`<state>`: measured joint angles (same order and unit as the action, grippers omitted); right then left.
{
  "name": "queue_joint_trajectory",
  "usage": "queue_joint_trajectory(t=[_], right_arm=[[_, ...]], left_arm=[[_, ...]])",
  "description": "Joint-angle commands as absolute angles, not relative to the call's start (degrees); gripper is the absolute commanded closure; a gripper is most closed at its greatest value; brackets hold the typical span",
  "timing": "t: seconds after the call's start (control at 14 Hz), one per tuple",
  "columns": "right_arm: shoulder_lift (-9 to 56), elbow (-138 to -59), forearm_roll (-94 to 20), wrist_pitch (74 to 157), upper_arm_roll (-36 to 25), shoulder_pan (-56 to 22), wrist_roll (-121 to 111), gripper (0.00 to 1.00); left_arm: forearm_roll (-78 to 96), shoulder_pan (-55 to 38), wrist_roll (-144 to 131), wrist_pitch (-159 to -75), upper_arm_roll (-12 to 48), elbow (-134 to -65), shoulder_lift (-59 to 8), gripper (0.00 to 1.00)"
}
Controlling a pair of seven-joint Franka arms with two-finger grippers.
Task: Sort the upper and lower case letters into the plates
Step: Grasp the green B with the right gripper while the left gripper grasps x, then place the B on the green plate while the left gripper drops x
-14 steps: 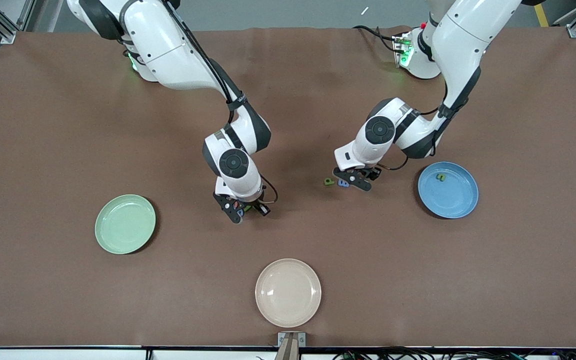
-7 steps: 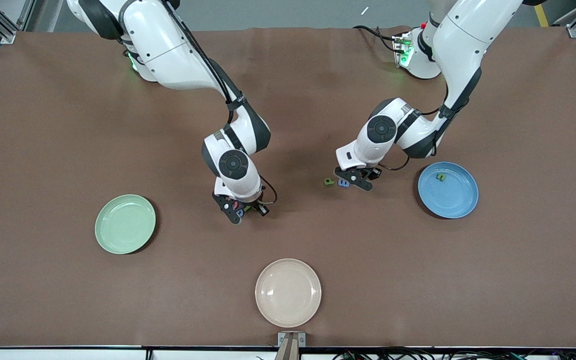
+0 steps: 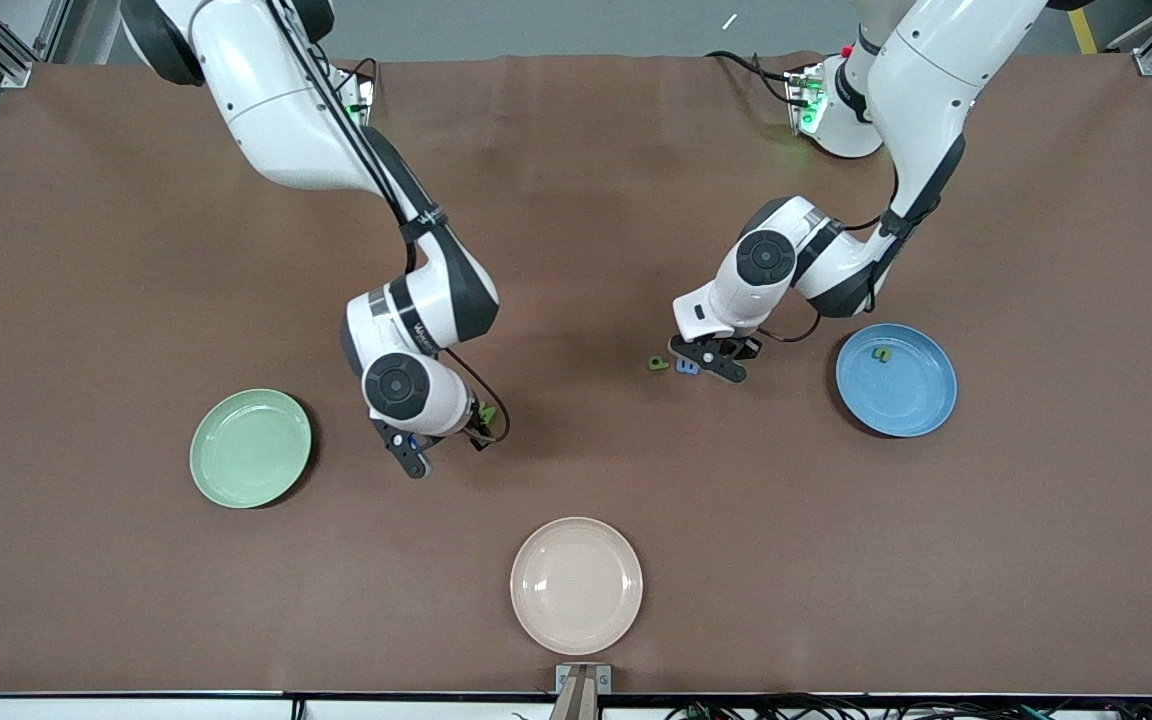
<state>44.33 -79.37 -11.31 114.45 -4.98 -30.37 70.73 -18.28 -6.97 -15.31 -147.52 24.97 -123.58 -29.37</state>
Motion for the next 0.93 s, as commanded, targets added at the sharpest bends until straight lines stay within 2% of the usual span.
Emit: queue_joint_trajectory(t=[0.0,0.07,0.29,0.43,0.57,0.86], right_arm=[[39.48,-84.71,-11.00,114.51,-5.18,-27.78,64.17,1.00],[36.24,-88.82,-10.20,115.65,-5.27,-26.99,61.72,1.00],[26.57,-103.85,-9.93,124.25,-5.27,-24.00,48.90,1.00],[23.92,-108.35,-8.62,124.80,-5.62,-22.77,42.65,1.00],[21.28,-114.40,-5.20,128.99,-5.98,-20.84,38.08,0.99],[20.83,-115.93,-4.83,131.48,-5.98,-19.52,32.45,0.99]], left_arm=[[-19.07,-6.95,-15.21,-149.85,25.05,-124.01,-30.15,0.87],[-19.07,-6.77,-15.21,-149.85,25.05,-124.01,-29.97,0.90],[-19.16,-5.72,-14.68,-148.89,25.14,-124.19,-28.22,0.89],[-19.16,-3.79,-13.02,-147.05,25.22,-124.63,-26.03,0.89],[-19.42,-1.42,-7.77,-142.50,25.40,-124.98,-23.48,0.89],[-19.60,5.86,4.01,-139.31,25.49,-127.61,-19.26,0.89]])
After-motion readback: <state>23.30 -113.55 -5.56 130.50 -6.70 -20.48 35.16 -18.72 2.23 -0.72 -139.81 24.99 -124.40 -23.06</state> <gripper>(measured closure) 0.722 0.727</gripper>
